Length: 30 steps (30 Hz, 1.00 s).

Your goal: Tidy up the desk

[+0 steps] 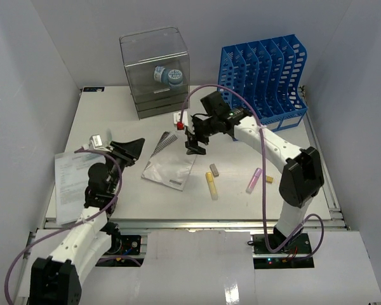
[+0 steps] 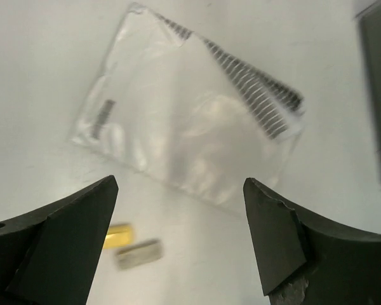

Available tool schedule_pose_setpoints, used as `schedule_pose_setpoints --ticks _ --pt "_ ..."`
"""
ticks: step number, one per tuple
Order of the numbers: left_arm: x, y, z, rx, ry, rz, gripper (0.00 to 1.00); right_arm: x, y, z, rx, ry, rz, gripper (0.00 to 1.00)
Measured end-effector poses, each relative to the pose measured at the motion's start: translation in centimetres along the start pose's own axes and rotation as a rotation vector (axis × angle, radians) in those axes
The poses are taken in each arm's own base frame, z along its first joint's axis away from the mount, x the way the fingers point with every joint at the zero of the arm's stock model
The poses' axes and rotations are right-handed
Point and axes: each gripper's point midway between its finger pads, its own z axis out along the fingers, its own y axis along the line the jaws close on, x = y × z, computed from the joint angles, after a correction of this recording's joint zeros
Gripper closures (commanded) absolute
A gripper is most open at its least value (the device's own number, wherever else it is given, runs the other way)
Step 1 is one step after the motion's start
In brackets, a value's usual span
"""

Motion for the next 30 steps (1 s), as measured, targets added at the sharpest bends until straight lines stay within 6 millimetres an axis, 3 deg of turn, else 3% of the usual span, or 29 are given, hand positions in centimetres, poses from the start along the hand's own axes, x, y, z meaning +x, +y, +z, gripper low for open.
schedule_pose_setpoints --ticks 2,4,6,10,13,17,22,30 --pt "1.5 1.0 1.7 -0.009 0.061 -0.042 0.33 0.7 1.7 -2.5 -0.011 -0.017 0.113 0.06" --pt "3.3 2.4 3.6 -0.029 0.126 -0.099 0.10 0.8 2.7 -5.2 0.004 -0.049 0.189 0.02" --pt "4.7 3.4 5.8 -0.028 0.174 -0.167 0.02 0.5 3.3 -7.2 0.029 -0.096 0.210 0.03" --pt "5.4 4.1 11.3 0.032 0.182 -0.277 0.02 0.7 6.4 -10.4 0.031 -0.186 0.271 0.03" --pt "5.4 4.7 14.2 0.050 0.170 -0.313 0.02 1.4 7.3 -11.2 0.029 -0.231 0.316 0.03" --pt "4.2 4.7 18.0 0.068 0.124 -0.305 0.12 2.9 7.7 -11.9 0.054 -0.254 0.373 0.03" --pt "2.8 5.6 21.1 0.050 0.044 -0.290 0.24 3.6 7.9 -13.2 0.100 -0.328 0.389 0.03" --pt "5.6 11.1 24.6 -0.082 0.021 -0.290 0.33 3.8 8.4 -13.8 0.120 -0.384 0.370 0.03"
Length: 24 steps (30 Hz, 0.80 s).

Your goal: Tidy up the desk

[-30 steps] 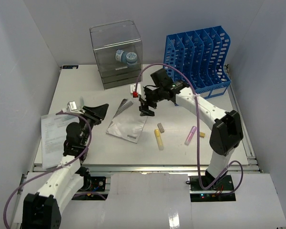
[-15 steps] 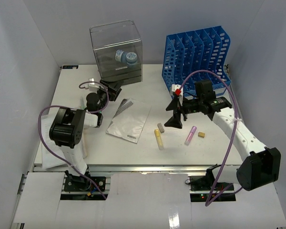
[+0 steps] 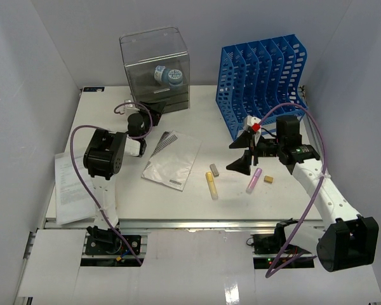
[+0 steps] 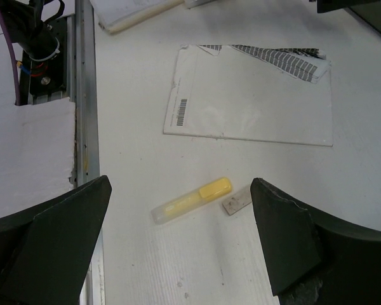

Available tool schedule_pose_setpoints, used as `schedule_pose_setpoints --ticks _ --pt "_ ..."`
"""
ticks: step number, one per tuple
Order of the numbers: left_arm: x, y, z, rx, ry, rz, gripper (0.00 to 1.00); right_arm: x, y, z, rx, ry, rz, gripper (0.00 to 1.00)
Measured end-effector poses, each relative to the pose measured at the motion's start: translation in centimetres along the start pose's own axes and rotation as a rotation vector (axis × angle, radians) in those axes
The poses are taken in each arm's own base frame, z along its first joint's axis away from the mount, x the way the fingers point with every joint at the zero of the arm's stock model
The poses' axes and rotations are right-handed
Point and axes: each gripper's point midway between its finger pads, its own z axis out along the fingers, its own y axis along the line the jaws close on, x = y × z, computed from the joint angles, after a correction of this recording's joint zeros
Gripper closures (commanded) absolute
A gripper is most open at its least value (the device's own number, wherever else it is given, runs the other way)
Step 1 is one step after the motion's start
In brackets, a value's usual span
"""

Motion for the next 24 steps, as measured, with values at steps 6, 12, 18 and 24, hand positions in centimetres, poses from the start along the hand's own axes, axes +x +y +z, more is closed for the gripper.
schedule_pose_setpoints --ticks 6,12,18,24 --pt "0.3 0.6 2.3 -0.027 -0.036 0.023 0.46 0.2 0.2 0.0 -0.002 -0.005 -0.007 0.03" --pt "-0.9 0.3 3.8 -0.030 -0.108 0.028 0.63 -0.3 0.7 -0.3 0.006 -0.019 -0.042 0.03" --pt "-1.3 1.3 4.4 -0.055 -0.147 0.000 0.73 -0.6 0.7 -0.4 0.009 -0.025 -0.058 0.03" --pt "-1.3 1.0 4.6 -0.047 -0.158 -0.032 0.83 -0.1 0.7 -0.3 0.009 -0.021 -0.054 0.03"
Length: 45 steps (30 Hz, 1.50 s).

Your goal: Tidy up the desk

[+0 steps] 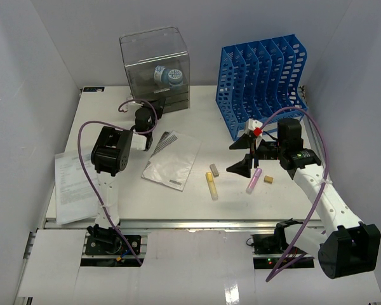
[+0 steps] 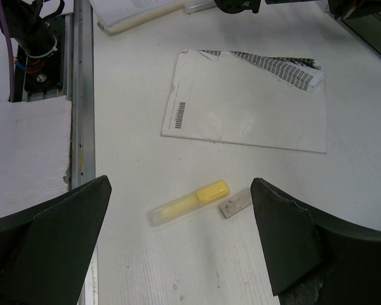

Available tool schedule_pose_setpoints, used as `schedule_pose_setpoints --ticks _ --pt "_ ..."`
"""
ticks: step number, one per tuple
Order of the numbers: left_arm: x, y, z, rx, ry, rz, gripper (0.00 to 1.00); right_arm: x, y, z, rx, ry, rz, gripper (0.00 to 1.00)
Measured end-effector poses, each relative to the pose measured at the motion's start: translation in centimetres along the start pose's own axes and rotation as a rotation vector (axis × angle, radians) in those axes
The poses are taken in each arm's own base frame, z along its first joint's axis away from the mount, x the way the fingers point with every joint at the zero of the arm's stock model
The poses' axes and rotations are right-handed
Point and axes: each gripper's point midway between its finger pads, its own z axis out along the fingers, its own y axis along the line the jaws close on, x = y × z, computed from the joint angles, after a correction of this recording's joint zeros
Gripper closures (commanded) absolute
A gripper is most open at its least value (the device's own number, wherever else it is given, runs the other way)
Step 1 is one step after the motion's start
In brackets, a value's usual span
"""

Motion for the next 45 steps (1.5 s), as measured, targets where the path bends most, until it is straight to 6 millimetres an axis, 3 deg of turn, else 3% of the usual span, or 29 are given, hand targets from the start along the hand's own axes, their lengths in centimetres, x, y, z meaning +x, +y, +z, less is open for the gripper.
schedule_pose_setpoints --ticks 6,12,13,18,21,24,29,33,37,38,40,42,45 --pt "0.2 0.4 -1.3 0.018 0.001 -0.044 0.91 0.0 -0.1 0.0 0.002 0.001 -0.003 0.03" --pt "0.5 0.5 -6.2 0.047 0.027 -0.079 0.87 0.1 -0.1 0.0 0.005 0.003 -0.003 0.03" --pt "0.5 0.5 -7.1 0.048 0.030 -0.085 0.82 0.1 -0.1 0.0 0.005 0.003 -0.003 0.03" --pt "0.5 1.2 -9.6 0.023 0.050 -0.089 0.31 0.6 -0.3 0.1 0.013 0.012 0.006 0.03" --pt "1.0 2.5 -10.3 -0.023 0.081 -0.081 0.13 1.1 -0.6 0.2 0.023 0.024 0.018 0.02" --pt "1.4 3.0 -11.1 -0.054 0.120 -0.064 0.02 2.0 -1.3 0.4 0.039 0.046 0.044 0.01" --pt "1.0 1.0 -14.5 -0.050 0.176 0.028 0.02 4.4 -3.2 0.8 0.101 0.112 0.139 0.05" --pt "-0.6 -3.0 -16.9 -0.043 0.201 0.195 0.02 7.3 -4.8 1.5 0.196 0.220 0.234 0.07" --pt "-3.1 -7.2 -17.3 -0.095 0.202 0.384 0.02 10.0 -5.4 2.3 0.265 0.323 0.315 0.02" --pt "-3.8 -7.4 -17.6 -0.128 0.201 0.443 0.03 10.3 -5.5 2.5 0.280 0.339 0.326 0.03" --pt "-5.4 -7.2 -18.6 -0.207 0.195 0.567 0.24 10.9 -5.6 2.7 0.313 0.367 0.348 0.03" --pt "-7.2 -5.8 -20.4 -0.313 0.193 0.701 0.37 11.2 -5.7 2.9 0.342 0.384 0.366 0.04" --pt "-10.1 -2.8 -22.9 -0.492 0.203 0.842 0.48 11.3 -6.0 2.9 0.372 0.392 0.380 0.04"
